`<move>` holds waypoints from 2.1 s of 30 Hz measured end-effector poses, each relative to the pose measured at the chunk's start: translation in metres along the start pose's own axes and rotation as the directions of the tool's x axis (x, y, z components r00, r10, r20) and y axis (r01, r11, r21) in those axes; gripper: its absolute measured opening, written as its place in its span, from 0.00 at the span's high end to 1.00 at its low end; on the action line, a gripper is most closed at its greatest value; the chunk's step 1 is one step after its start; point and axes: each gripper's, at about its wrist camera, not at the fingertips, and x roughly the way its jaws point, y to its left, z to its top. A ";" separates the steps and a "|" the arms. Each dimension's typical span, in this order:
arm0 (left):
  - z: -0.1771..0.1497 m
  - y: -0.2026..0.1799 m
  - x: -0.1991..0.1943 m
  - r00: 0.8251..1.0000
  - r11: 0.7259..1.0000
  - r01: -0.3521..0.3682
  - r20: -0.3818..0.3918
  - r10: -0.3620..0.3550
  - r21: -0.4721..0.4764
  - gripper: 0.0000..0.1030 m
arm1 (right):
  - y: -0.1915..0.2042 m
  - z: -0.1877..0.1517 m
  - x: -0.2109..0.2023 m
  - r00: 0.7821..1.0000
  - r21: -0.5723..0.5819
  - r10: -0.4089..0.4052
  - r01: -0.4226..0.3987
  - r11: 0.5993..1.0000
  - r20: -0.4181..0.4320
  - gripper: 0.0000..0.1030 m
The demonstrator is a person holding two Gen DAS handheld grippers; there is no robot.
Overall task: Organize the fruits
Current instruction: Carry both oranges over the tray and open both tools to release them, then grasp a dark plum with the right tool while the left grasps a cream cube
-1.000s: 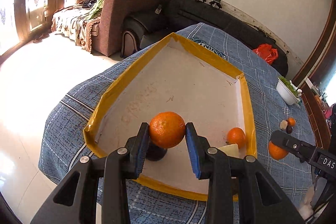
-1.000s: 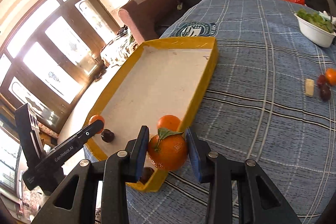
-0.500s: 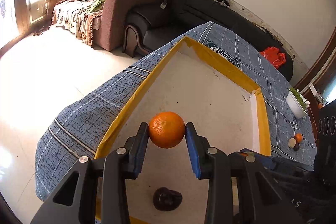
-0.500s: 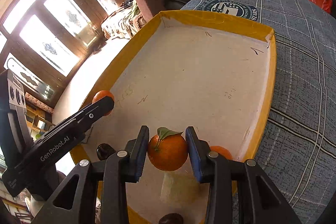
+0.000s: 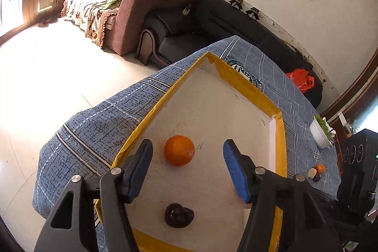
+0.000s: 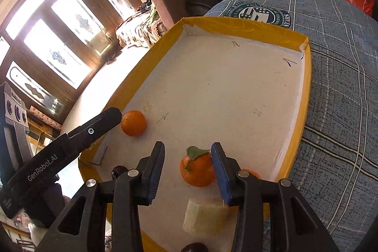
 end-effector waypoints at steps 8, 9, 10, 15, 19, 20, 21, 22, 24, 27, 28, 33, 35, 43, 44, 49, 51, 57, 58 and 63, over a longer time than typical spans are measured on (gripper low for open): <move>-0.013 -0.039 -0.045 0.996 0.995 0.076 0.044 -0.079 0.067 0.26 | -0.017 -0.023 -0.054 0.997 0.029 -0.007 0.005 1.000 0.082 0.52; -0.016 -0.046 -0.049 0.995 0.993 0.090 0.042 -0.094 0.078 0.25 | -0.022 -0.030 -0.062 0.996 0.036 -0.017 0.013 0.999 0.092 0.52; -0.019 -0.052 -0.053 0.993 0.991 0.104 0.040 -0.108 0.086 0.25 | -0.027 -0.036 -0.069 0.995 0.043 -0.027 0.023 0.999 0.101 0.51; -0.037 -0.089 -0.069 0.972 0.966 0.234 -0.007 -0.235 0.111 0.22 | -0.069 -0.077 -0.112 0.984 0.132 -0.094 0.074 0.988 0.151 0.46; -0.057 -0.128 -0.082 0.957 0.939 0.291 -0.045 -0.288 0.182 0.22 | -0.120 -0.111 -0.148 0.974 0.273 -0.119 0.063 0.960 0.194 0.46; -0.060 -0.136 -0.084 0.954 0.934 0.298 -0.052 -0.294 0.198 0.22 | -0.133 -0.120 -0.161 0.969 0.302 -0.135 0.068 0.951 0.209 0.47; -0.066 -0.145 -0.086 0.952 0.926 0.307 -0.061 -0.301 0.219 0.22 | -0.145 -0.130 -0.175 0.961 0.327 -0.157 0.077 0.942 0.226 0.47; -0.070 -0.152 -0.087 0.950 0.921 0.312 -0.068 -0.304 0.234 0.21 | -0.158 -0.139 -0.191 0.952 0.354 -0.185 0.091 0.931 0.243 0.47; -0.079 -0.163 -0.085 0.950 0.914 0.314 -0.083 -0.302 0.256 0.21 | -0.183 -0.152 -0.222 0.931 0.405 -0.244 0.119 0.906 0.272 0.47; -0.088 -0.178 -0.073 0.947 0.908 0.321 -0.124 -0.297 0.269 0.21 | -0.227 -0.173 -0.264 0.891 0.507 -0.350 0.167 0.846 0.290 0.43; -0.090 -0.182 -0.067 0.946 0.907 0.321 -0.138 -0.293 0.274 0.21 | -0.240 -0.180 -0.274 0.881 0.546 -0.373 0.168 0.821 0.290 0.41; -0.105 -0.204 -0.047 0.941 0.890 0.325 -0.203 -0.270 0.321 0.21 | -0.280 -0.192 -0.278 0.885 0.639 -0.385 0.139 0.757 0.263 0.40; -0.107 -0.208 -0.041 0.946 0.887 0.309 -0.208 -0.249 0.342 0.21 | -0.284 -0.187 -0.267 0.889 0.629 -0.385 0.153 0.762 0.250 0.40; -0.106 -0.208 -0.016 0.956 0.902 0.261 -0.225 -0.190 0.344 0.21 | -0.299 -0.169 -0.229 0.871 0.614 -0.460 0.270 0.742 0.173 0.40; -0.107 -0.210 -0.011 0.955 0.902 0.259 -0.229 -0.187 0.346 0.21 | -0.297 -0.168 -0.224 0.872 0.607 -0.462 0.281 0.743 0.163 0.40; -0.110 -0.234 0.014 0.955 0.880 0.253 -0.247 -0.162 0.403 0.21 | -0.297 -0.167 -0.212 0.840 0.574 -0.523 0.358 0.736 0.146 0.67; -0.111 -0.245 0.026 0.956 0.868 0.247 -0.254 -0.146 0.431 0.21 | -0.299 -0.169 -0.211 0.837 0.577 -0.522 0.348 0.739 0.165 0.72; -0.110 -0.287 0.072 0.951 0.828 0.262 -0.281 -0.133 0.495 0.21 | -0.301 -0.177 -0.213 0.850 0.586 -0.470 0.261 0.767 0.238 0.72; -0.110 -0.295 0.082 0.946 0.821 0.278 -0.292 -0.142 0.499 0.21 | -0.302 -0.178 -0.213 0.855 0.586 -0.455 0.242 0.773 0.249 0.72; -0.112 -0.332 0.124 0.941 0.793 0.287 -0.313 -0.128 0.537 0.47 | -0.300 -0.175 -0.210 0.874 0.572 -0.412 0.205 0.794 0.258 0.72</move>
